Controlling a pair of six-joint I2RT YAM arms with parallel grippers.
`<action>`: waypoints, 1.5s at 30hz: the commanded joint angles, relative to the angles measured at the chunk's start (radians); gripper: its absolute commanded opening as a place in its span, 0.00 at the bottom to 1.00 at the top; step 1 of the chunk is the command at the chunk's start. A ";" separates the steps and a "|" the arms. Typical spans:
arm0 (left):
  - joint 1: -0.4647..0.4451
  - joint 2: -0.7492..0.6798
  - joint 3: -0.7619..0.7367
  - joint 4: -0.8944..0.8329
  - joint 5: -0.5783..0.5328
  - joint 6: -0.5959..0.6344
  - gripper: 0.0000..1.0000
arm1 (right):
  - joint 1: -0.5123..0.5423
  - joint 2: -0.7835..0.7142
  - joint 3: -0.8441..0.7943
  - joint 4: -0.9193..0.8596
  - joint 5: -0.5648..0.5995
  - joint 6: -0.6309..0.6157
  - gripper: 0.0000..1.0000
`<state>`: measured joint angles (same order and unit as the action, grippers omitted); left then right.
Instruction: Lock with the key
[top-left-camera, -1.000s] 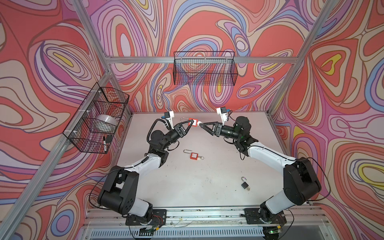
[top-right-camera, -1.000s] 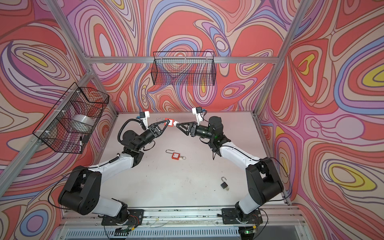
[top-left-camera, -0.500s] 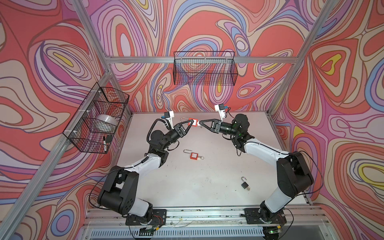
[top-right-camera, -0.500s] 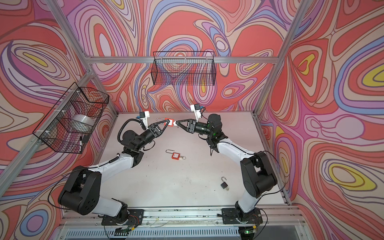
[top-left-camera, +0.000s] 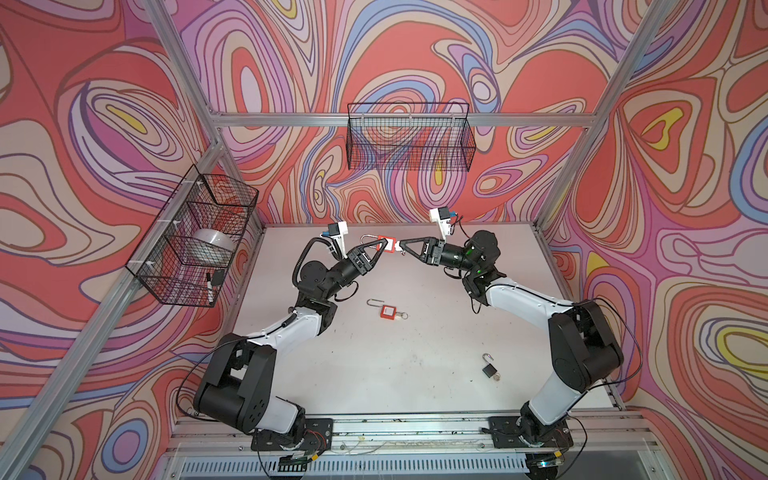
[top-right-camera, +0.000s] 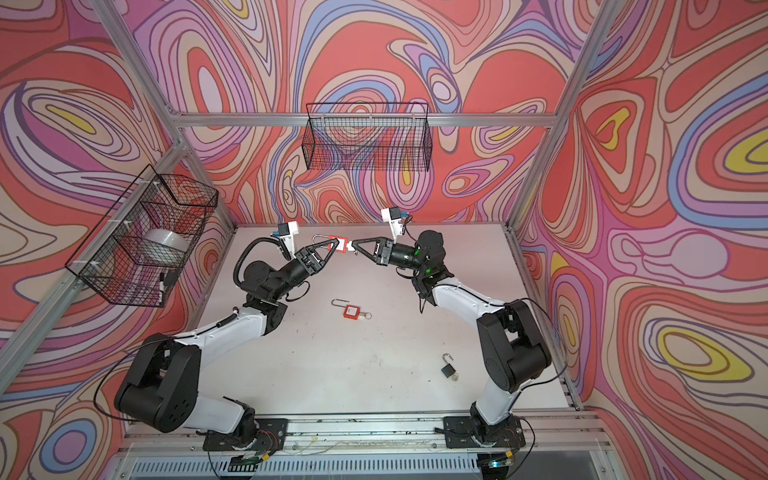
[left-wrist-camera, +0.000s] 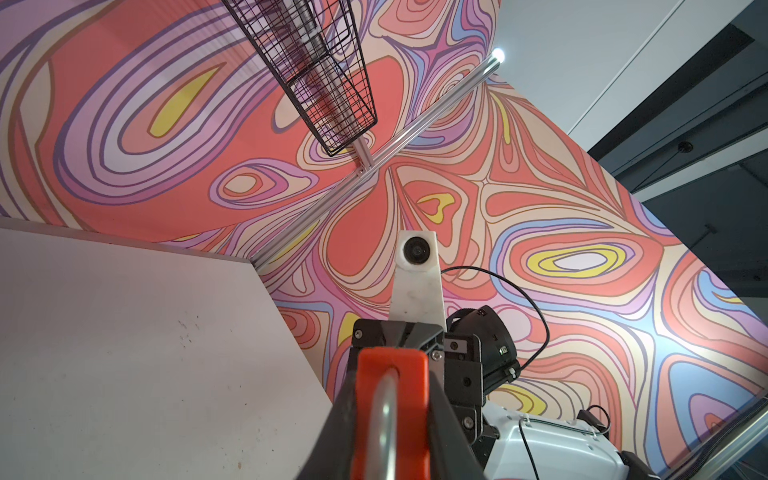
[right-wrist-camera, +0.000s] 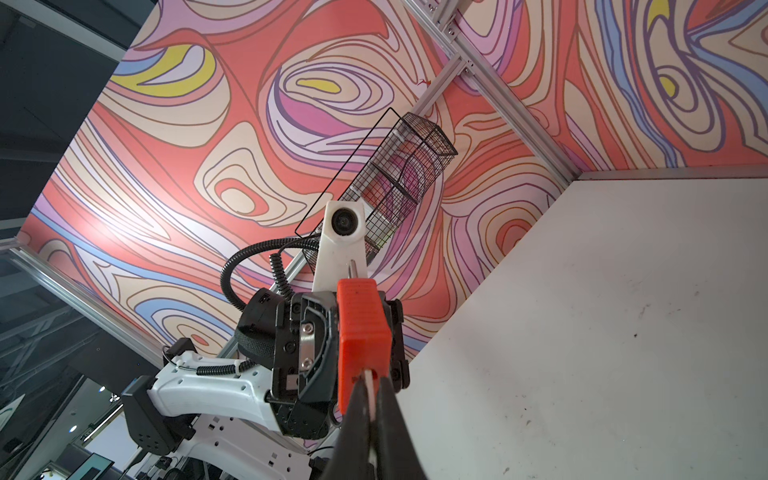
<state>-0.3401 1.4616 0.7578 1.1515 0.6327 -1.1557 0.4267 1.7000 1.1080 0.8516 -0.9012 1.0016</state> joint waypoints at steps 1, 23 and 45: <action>0.007 -0.021 0.005 0.065 -0.015 0.008 0.00 | -0.007 -0.031 -0.046 0.032 0.036 -0.006 0.00; 0.056 -0.114 -0.032 -0.269 0.035 0.123 0.00 | -0.077 -0.195 -0.347 -0.016 0.286 0.116 0.00; 0.036 -0.025 0.041 -1.309 0.230 0.524 0.00 | 0.114 -0.343 -0.584 -0.358 0.683 0.222 0.00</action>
<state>-0.2947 1.4105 0.7849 -0.0410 0.7990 -0.6956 0.5354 1.3769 0.5323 0.5034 -0.2680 1.2072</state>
